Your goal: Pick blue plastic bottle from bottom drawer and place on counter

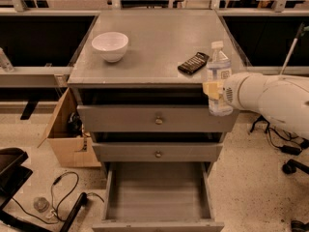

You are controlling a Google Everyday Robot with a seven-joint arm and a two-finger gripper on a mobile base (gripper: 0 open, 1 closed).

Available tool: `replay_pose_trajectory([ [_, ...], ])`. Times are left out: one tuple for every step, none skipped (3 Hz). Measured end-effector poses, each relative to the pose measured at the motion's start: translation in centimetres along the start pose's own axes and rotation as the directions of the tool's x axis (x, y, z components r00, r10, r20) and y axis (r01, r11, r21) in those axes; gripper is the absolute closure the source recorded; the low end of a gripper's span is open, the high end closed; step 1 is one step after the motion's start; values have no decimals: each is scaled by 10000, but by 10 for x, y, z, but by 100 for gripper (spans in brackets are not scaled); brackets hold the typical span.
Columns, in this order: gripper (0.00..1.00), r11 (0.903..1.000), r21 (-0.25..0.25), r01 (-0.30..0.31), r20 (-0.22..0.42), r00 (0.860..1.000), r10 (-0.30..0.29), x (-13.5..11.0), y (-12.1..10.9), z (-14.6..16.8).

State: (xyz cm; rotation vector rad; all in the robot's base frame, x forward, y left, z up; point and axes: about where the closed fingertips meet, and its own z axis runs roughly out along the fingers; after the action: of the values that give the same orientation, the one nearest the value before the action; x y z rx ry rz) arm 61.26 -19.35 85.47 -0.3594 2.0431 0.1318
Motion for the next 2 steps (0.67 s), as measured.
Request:
replay_pose_trajectory([
  [100, 9975, -135, 696, 603, 9958, -687, -39, 5, 13],
  [100, 9840, -333, 1749, 1529, 9739, -1679, -99, 14, 45],
])
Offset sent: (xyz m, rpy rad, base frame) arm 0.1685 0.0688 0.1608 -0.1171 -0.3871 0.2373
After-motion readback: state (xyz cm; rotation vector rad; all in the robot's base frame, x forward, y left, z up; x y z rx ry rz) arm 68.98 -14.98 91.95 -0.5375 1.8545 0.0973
